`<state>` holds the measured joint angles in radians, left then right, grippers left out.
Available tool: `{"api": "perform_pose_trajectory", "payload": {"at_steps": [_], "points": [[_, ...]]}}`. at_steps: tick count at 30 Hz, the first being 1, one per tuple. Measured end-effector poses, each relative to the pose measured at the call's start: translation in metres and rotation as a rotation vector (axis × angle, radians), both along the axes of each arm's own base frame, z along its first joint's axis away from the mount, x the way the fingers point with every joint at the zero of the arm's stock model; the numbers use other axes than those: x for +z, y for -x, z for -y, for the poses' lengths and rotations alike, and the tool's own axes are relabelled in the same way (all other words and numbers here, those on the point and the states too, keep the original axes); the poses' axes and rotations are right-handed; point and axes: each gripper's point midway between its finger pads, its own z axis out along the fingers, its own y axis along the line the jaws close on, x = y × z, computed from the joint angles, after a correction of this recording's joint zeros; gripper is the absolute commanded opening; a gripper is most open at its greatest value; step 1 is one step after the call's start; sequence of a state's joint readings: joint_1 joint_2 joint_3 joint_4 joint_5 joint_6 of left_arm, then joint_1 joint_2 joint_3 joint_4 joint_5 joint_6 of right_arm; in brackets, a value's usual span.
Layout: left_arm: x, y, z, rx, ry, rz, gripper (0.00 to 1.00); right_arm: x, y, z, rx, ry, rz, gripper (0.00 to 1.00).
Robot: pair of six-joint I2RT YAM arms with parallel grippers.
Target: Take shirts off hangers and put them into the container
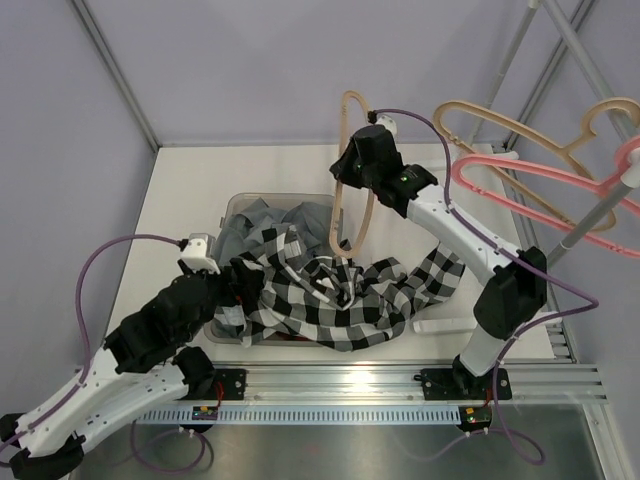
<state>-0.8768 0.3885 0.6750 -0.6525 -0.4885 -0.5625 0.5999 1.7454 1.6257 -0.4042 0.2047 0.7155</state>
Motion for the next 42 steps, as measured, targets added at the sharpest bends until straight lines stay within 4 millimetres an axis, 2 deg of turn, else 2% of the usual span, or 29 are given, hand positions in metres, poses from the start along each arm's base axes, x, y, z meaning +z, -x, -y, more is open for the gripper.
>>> {"api": "perform_pose_trajectory", "payload": {"at_steps": [3, 5, 8, 11, 14, 17, 22, 25, 28, 31, 32, 36, 42], "points": [[-0.001, -0.005, 0.007, 0.002, -0.033, -0.040, 0.99, 0.039, 0.014, -0.012, 0.102, 0.006, 0.095, 0.00], [0.007, -0.008, 0.011, 0.004, -0.050, -0.060, 0.99, 0.061, 0.021, -0.020, 0.184, 0.024, 0.156, 0.00], [0.035, -0.011, 0.018, -0.008, -0.054, -0.068, 0.99, 0.085, 0.029, -0.029, 0.305, 0.079, 0.236, 0.00], [0.069, -0.012, 0.024, -0.025, -0.014, -0.044, 0.99, 0.094, 0.037, -0.034, 0.409, 0.131, 0.284, 0.00], [0.093, -0.011, 0.024, -0.033, 0.021, -0.018, 0.99, 0.088, 0.045, -0.037, 0.491, 0.174, 0.299, 0.00], [0.110, -0.008, 0.020, -0.031, 0.049, 0.009, 0.99, 0.068, 0.060, -0.033, 0.548, 0.217, 0.275, 0.00], [0.138, -0.006, 0.016, -0.049, 0.051, 0.070, 0.99, 0.033, 0.099, -0.029, 0.626, 0.315, 0.253, 0.00], [0.168, -0.010, 0.024, -0.086, 0.033, 0.105, 0.99, 0.021, 0.126, -0.033, 0.670, 0.375, 0.265, 0.00], [0.193, -0.020, 0.042, -0.132, 0.025, 0.127, 0.99, 0.014, 0.149, -0.034, 0.706, 0.417, 0.282, 0.00], [0.194, -0.044, 0.054, -0.157, -0.003, 0.092, 0.99, 0.012, 0.162, -0.026, 0.705, 0.445, 0.297, 0.00], [0.191, -0.053, 0.053, -0.147, -0.010, 0.076, 0.99, 0.013, 0.165, -0.023, 0.700, 0.452, 0.302, 0.00], [0.168, -0.094, 0.051, -0.151, -0.041, -0.031, 0.99, 0.021, 0.184, -0.009, 0.701, 0.474, 0.334, 0.00], [0.165, -0.127, 0.064, -0.278, 0.020, -0.120, 0.99, 0.046, 0.226, 0.008, 0.748, 0.460, 0.418, 0.00]]}}
